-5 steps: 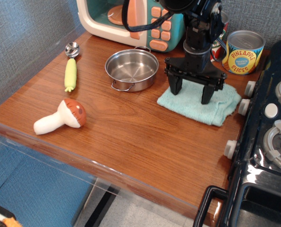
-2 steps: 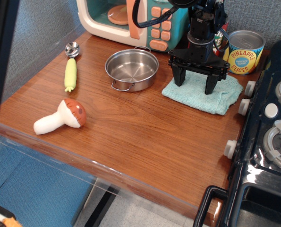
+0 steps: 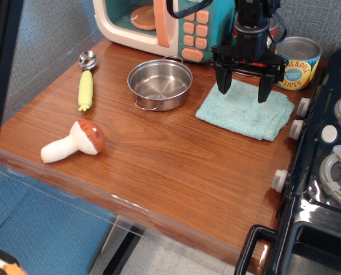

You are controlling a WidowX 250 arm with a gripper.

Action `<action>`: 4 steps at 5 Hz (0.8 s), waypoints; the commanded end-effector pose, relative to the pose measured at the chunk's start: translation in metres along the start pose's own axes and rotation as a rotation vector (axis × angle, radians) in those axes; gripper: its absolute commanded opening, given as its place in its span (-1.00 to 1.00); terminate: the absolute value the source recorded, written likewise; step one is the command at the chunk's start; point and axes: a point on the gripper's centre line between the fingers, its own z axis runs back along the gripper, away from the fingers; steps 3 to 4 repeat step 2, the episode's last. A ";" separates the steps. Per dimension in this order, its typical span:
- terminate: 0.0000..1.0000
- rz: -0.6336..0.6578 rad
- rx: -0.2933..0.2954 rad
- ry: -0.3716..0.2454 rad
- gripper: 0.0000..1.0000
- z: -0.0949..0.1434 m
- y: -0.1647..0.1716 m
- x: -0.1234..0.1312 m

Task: Move the towel lower on the right side to the middle.

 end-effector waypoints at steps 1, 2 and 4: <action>-1.00 -0.025 0.008 -0.064 1.00 0.037 0.013 0.005; 1.00 -0.025 0.008 -0.064 1.00 0.037 0.013 0.005; 1.00 -0.025 0.008 -0.064 1.00 0.037 0.013 0.005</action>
